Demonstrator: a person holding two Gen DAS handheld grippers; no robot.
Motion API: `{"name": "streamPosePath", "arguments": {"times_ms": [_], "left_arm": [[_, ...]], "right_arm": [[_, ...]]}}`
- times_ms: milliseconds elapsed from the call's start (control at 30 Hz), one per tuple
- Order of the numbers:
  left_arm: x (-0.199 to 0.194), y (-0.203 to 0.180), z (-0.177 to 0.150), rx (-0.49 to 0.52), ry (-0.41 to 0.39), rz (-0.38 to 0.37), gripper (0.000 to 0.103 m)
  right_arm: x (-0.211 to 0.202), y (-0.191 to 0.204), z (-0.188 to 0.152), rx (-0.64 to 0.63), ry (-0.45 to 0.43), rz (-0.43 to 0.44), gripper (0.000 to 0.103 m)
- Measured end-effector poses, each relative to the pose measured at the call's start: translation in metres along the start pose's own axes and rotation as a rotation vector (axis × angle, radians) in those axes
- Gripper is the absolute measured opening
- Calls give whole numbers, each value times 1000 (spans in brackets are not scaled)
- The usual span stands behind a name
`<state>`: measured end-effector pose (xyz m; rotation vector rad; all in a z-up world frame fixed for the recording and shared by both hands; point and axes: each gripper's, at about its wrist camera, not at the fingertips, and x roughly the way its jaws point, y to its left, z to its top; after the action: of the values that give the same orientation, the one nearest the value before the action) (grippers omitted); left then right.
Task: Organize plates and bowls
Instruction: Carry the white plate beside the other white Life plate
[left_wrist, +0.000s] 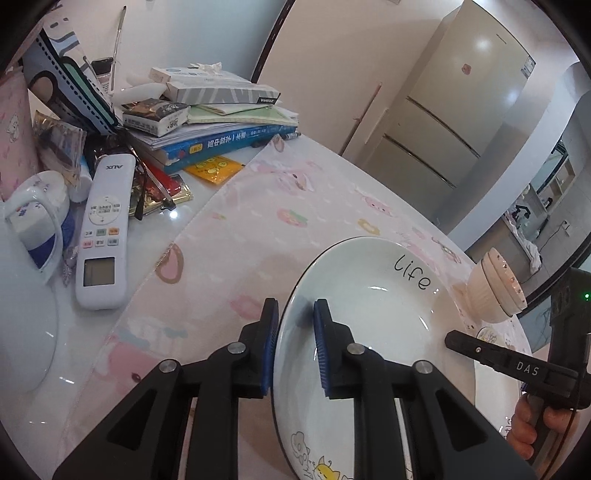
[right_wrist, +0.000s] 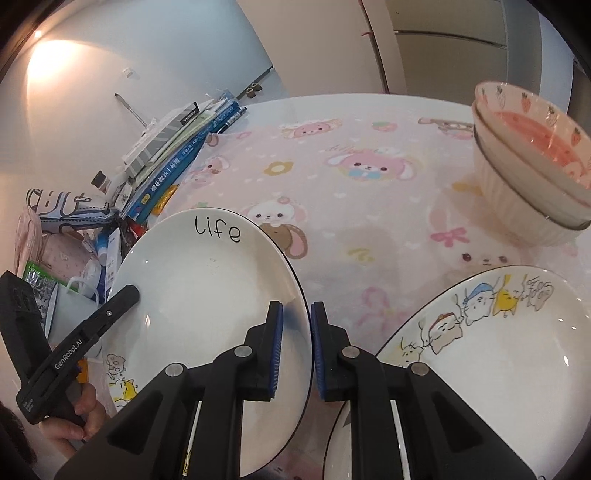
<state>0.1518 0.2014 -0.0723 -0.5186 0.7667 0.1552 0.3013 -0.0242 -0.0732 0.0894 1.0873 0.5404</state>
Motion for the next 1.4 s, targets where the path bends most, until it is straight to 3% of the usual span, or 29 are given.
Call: {"name": "streamPosePath", "arguments": {"times_ms": [200, 433, 700, 1000, 1267, 1333, 1400], "left_arm": [[-15, -12, 7, 2, 33, -24, 17], [-46, -51, 12, 47, 6, -46, 17], [-73, -106, 17, 127, -33, -76, 17], [-72, -172, 3, 206, -6, -145, 18], [-55, -218, -18, 283, 26, -184, 18], [-52, -223, -27, 288, 45, -193, 19], [-48, -228, -35, 315, 43, -180, 22]], "right_arm": [[-43, 2, 3, 8, -42, 32, 16], [-98, -6, -2, 14, -128, 16, 16], [-152, -38, -14, 71, -217, 28, 17], [-221, -85, -35, 125, -337, -19, 17], [-234, -132, -60, 231, -409, -58, 17], [-233, -134, -65, 227, -419, -103, 17], [-232, -137, -68, 231, -425, -92, 18]]}}
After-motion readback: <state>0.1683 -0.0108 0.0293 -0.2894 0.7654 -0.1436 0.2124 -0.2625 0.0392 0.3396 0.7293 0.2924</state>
